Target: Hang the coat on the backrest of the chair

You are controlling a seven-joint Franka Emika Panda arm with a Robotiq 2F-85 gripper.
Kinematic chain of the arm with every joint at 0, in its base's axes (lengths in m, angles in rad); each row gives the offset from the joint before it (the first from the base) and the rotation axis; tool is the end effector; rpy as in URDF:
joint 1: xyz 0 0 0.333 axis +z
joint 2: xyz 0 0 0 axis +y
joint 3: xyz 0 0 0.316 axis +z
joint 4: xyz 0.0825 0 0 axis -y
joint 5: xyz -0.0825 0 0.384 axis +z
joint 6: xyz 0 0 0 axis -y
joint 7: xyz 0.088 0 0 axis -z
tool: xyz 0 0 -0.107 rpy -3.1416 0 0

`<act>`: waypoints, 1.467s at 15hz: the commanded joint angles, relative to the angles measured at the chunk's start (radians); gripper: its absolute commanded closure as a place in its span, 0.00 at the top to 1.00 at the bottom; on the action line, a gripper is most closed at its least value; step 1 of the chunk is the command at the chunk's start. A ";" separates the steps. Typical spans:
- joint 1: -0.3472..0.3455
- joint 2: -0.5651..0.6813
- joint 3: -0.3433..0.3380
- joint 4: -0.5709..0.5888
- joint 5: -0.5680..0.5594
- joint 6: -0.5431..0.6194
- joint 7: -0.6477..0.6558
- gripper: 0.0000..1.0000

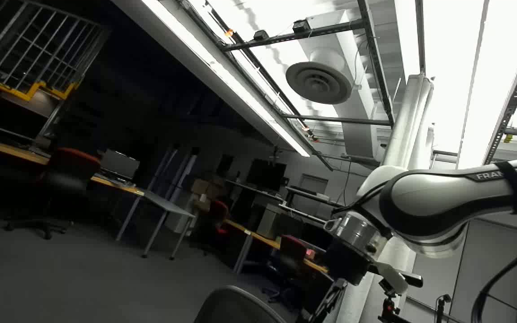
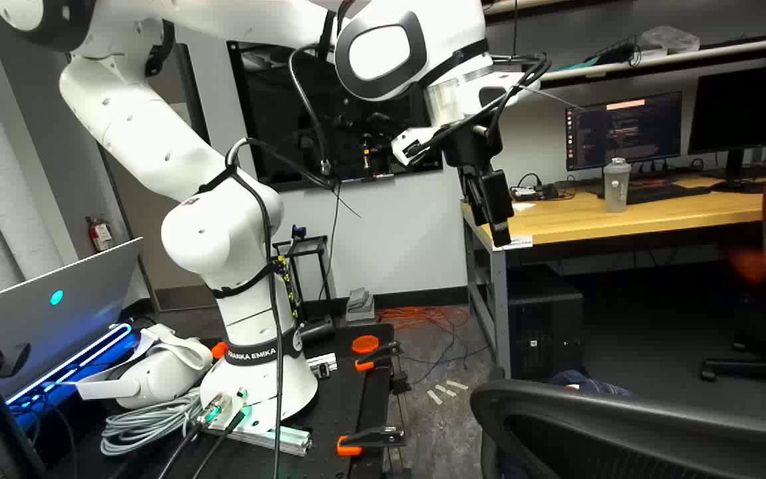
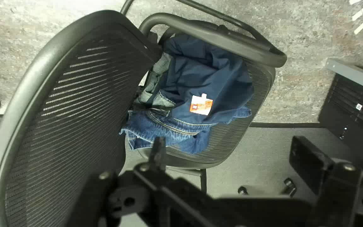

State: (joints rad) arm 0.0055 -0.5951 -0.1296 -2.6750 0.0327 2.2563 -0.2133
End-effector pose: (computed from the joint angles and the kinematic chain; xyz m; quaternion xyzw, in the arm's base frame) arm 0.3699 -0.0444 0.4343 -0.9942 -0.0430 -0.0925 0.0355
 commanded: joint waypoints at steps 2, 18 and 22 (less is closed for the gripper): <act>-0.005 0.001 0.005 0.002 0.003 -0.003 -0.002 1.00; -0.010 0.001 0.011 -0.002 0.003 0.007 0.017 1.00; -0.009 0.179 0.039 0.094 0.008 0.071 0.091 1.00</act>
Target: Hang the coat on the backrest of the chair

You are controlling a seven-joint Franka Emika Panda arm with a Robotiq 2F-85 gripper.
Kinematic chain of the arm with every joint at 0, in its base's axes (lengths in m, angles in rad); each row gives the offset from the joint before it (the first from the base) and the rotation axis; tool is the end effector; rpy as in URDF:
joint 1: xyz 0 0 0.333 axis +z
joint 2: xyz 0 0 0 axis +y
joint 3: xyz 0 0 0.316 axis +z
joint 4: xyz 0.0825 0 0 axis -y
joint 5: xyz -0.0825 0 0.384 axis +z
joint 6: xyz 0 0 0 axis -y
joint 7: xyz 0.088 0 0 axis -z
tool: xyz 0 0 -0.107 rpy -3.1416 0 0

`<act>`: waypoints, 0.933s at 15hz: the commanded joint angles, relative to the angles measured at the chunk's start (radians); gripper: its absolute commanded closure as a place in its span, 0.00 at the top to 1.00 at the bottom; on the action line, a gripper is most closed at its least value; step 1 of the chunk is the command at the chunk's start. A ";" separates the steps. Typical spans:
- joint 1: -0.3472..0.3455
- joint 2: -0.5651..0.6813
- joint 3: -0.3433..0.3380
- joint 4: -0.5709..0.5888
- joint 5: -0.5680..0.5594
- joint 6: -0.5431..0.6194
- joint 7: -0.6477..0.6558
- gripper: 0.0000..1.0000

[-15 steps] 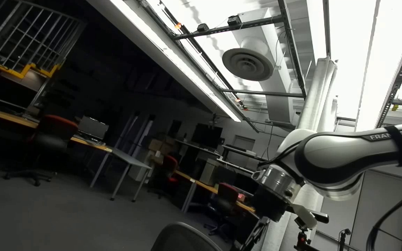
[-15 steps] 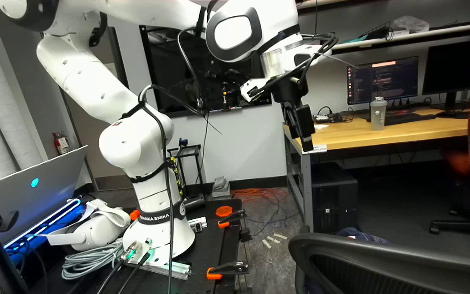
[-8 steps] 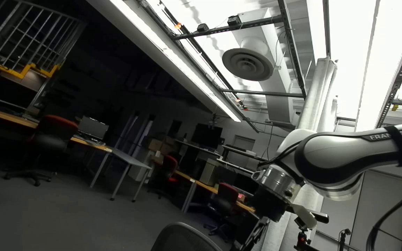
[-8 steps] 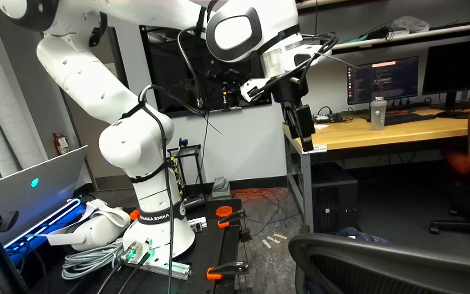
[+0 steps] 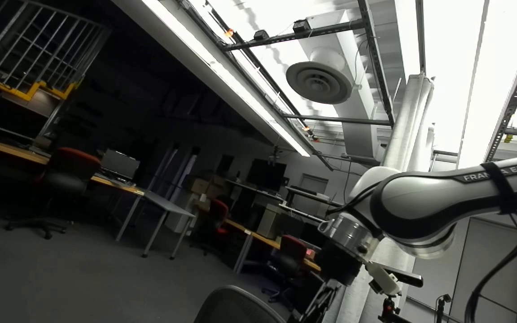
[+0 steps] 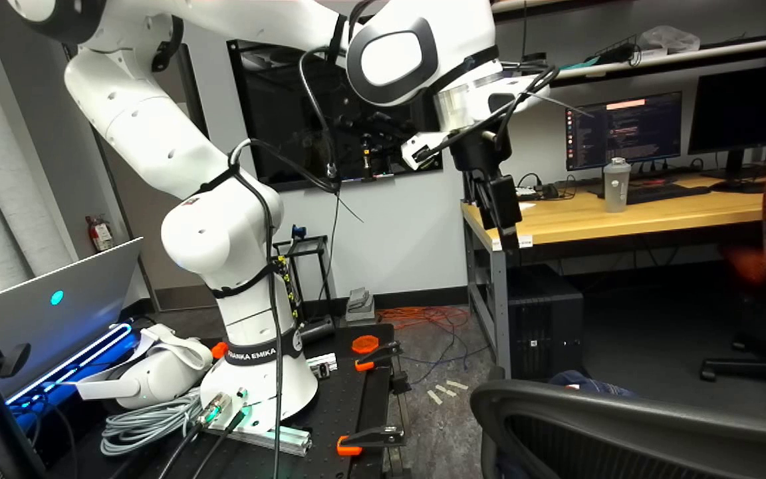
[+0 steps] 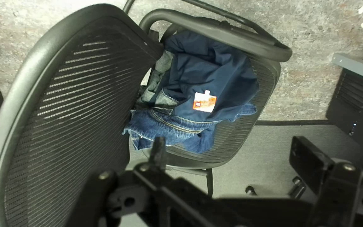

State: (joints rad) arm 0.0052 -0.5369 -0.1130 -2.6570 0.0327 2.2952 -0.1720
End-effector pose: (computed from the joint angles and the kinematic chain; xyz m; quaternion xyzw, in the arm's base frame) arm 0.3834 -0.0400 0.4254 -0.9951 -0.0276 -0.0905 0.0302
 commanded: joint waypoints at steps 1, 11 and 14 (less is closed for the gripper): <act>-0.010 0.151 0.026 0.096 0.007 0.035 0.062 1.00; -0.016 0.353 0.043 0.213 0.009 0.079 0.132 1.00; -0.016 0.376 0.044 0.234 0.011 0.079 0.132 1.00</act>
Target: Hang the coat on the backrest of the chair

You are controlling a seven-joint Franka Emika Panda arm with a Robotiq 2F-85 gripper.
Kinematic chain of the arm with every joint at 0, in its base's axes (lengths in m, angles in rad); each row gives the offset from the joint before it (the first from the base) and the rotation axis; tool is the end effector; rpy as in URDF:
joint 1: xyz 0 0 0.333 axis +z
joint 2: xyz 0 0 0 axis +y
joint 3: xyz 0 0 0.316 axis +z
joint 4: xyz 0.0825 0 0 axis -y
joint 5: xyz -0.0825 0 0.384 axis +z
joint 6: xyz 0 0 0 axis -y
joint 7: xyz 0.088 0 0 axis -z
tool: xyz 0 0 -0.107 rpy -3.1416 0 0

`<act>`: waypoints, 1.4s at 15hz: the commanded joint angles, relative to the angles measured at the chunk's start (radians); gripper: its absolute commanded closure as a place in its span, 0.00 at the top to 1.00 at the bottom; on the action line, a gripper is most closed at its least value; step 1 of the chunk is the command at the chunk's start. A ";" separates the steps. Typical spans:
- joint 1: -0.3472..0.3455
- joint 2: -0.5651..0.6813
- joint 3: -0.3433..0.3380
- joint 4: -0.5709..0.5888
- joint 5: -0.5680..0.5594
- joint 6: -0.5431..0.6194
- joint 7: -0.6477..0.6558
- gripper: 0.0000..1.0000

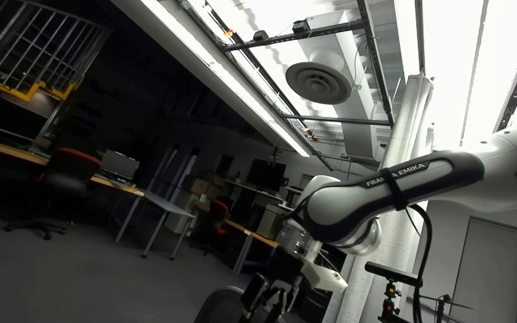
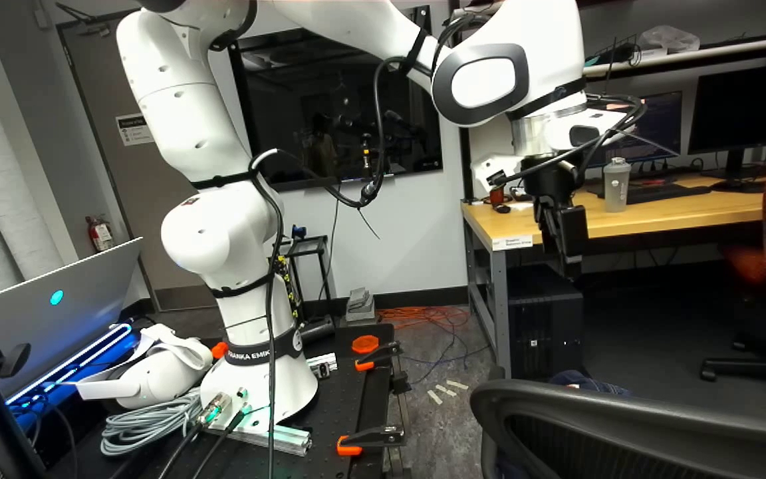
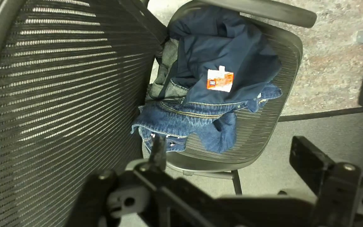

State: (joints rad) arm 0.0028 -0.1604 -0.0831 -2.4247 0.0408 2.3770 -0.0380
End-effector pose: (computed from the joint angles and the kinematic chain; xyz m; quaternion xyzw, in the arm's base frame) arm 0.4770 -0.0381 0.3794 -0.9976 0.0349 -0.0571 0.0182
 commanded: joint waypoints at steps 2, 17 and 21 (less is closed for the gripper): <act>-0.014 0.000 0.014 0.003 0.003 -0.002 -0.002 1.00; -0.005 0.366 0.038 0.121 0.130 0.271 0.312 1.00; 0.011 0.468 0.037 0.171 0.145 0.308 0.413 1.00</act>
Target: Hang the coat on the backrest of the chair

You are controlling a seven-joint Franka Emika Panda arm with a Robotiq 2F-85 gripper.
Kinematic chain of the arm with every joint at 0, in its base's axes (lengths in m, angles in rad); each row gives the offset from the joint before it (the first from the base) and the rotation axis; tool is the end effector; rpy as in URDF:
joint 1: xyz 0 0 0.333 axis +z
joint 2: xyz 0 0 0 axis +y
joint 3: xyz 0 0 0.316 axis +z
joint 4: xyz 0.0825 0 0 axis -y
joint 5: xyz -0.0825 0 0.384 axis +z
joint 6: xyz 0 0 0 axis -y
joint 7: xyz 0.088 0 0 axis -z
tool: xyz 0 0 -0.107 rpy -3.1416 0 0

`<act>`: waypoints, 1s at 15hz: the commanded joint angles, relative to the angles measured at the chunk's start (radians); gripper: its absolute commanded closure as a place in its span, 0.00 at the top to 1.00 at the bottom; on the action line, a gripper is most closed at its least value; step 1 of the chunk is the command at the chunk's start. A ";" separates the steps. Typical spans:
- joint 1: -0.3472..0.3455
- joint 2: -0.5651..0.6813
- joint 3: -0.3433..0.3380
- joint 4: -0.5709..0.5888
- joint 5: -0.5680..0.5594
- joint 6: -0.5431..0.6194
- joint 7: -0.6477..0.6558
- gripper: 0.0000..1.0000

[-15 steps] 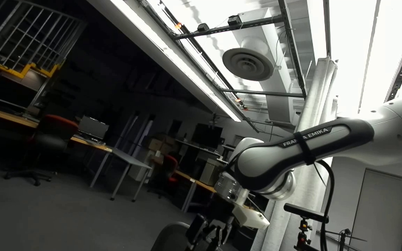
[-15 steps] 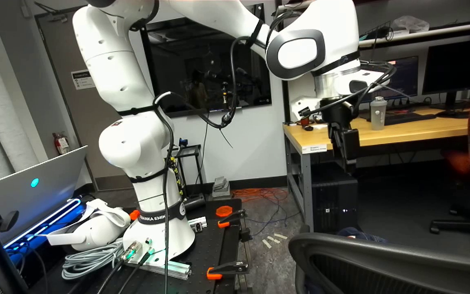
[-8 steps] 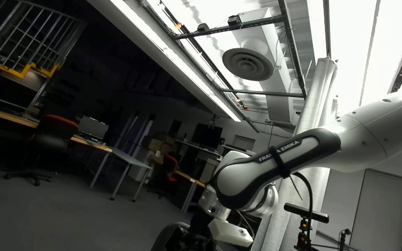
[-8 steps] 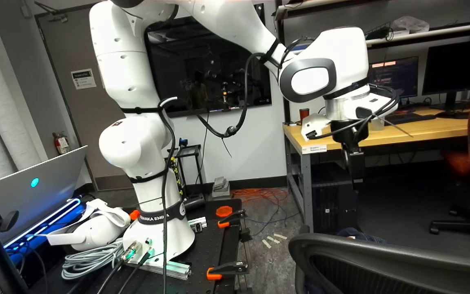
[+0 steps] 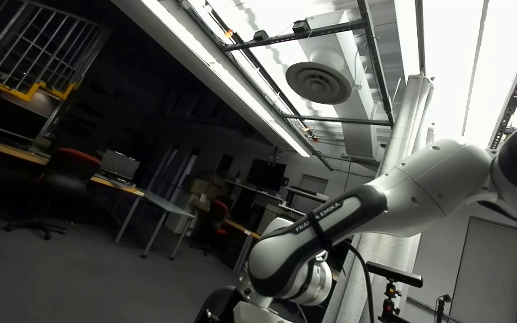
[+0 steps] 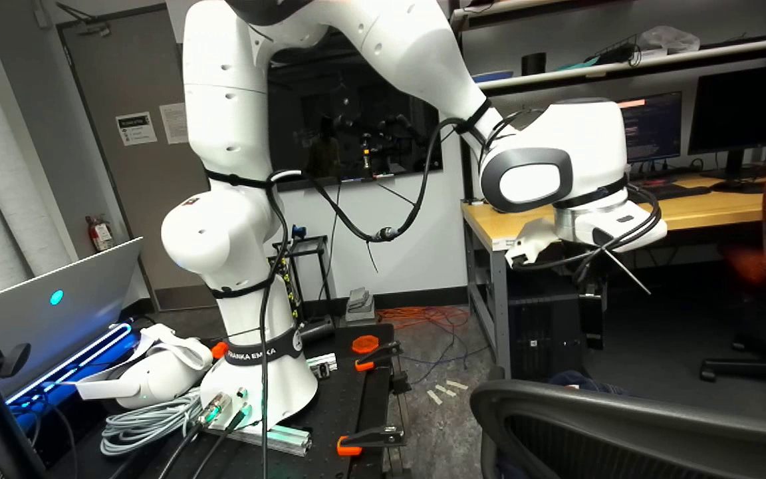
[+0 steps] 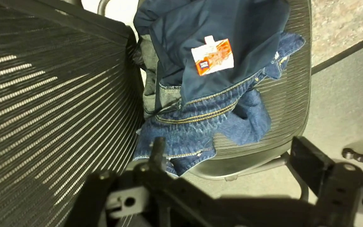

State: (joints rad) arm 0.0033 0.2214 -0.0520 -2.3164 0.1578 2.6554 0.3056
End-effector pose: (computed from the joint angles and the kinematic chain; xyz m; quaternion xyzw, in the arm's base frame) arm 0.5346 -0.0306 0.2580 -0.9681 0.2408 -0.0541 0.0425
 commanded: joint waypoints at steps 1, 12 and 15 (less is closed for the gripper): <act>0.016 0.111 0.005 0.079 0.032 0.030 0.096 1.00; 0.034 0.352 -0.012 0.260 0.074 0.055 0.222 1.00; 0.032 0.420 -0.021 0.311 0.090 0.065 0.222 1.00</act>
State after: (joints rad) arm 0.0331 0.5575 -0.0654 -2.0797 0.2142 2.6886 0.5180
